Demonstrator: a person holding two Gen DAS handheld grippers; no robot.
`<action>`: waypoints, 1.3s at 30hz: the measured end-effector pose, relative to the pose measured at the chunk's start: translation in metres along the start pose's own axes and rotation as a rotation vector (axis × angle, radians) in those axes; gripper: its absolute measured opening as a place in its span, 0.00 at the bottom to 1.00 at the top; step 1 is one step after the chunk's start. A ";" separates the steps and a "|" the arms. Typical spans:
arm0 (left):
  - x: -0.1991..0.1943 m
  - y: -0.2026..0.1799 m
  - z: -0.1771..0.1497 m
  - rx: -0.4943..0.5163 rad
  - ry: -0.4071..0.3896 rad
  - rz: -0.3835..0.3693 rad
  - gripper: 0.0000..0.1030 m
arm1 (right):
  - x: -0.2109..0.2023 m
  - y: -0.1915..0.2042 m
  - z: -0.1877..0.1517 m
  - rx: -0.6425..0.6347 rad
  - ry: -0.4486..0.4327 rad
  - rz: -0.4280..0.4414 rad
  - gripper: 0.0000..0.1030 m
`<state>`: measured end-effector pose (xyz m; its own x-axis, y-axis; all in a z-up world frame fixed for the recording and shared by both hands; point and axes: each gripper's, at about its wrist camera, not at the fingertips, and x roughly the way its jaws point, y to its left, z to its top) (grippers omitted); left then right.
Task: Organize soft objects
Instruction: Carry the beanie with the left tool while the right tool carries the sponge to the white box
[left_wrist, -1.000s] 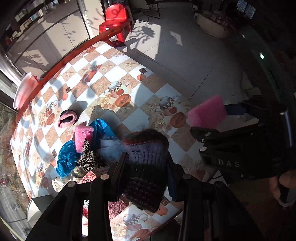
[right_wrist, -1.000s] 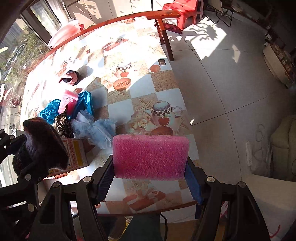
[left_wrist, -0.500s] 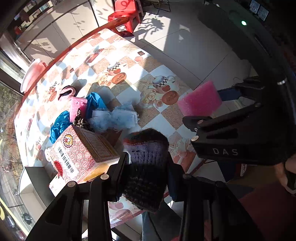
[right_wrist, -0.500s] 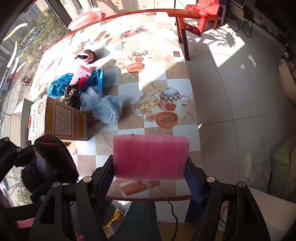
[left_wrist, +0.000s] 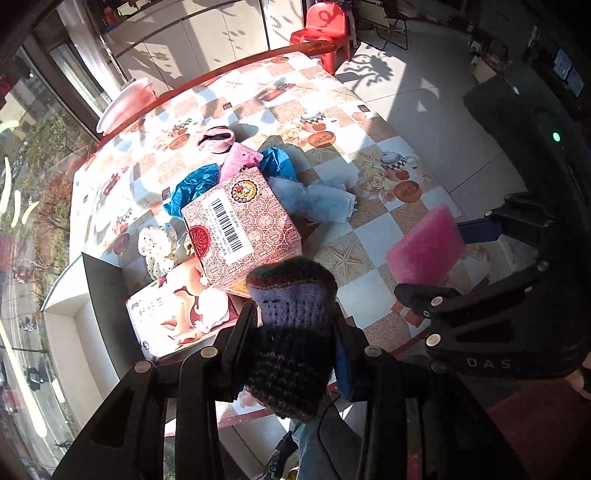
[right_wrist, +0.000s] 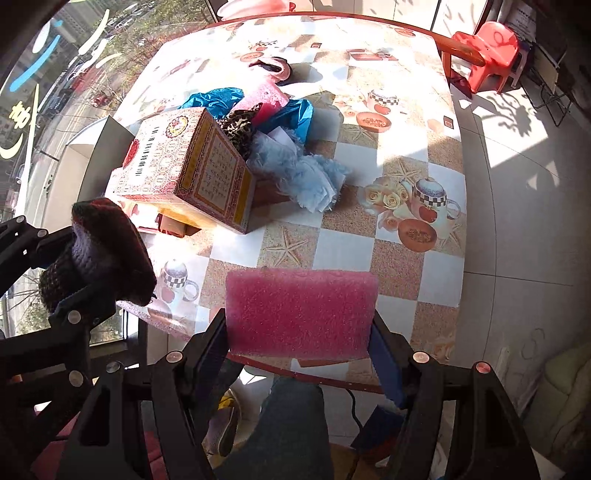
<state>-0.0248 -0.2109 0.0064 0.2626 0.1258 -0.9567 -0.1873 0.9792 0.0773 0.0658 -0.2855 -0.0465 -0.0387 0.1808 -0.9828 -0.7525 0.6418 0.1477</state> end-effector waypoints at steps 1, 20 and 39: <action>-0.001 0.010 -0.005 -0.014 0.002 0.000 0.40 | 0.003 0.010 0.001 -0.013 0.007 0.006 0.69; -0.005 0.189 -0.091 -0.276 0.020 0.145 0.40 | 0.028 0.192 0.020 -0.334 0.076 0.083 0.70; 0.004 0.295 -0.163 -0.565 0.060 0.206 0.40 | 0.018 0.320 0.079 -0.559 0.008 0.100 0.70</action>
<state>-0.2329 0.0531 -0.0206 0.1170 0.2785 -0.9533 -0.7069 0.6976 0.1170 -0.1239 -0.0177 -0.0085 -0.1310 0.2134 -0.9681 -0.9785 0.1293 0.1609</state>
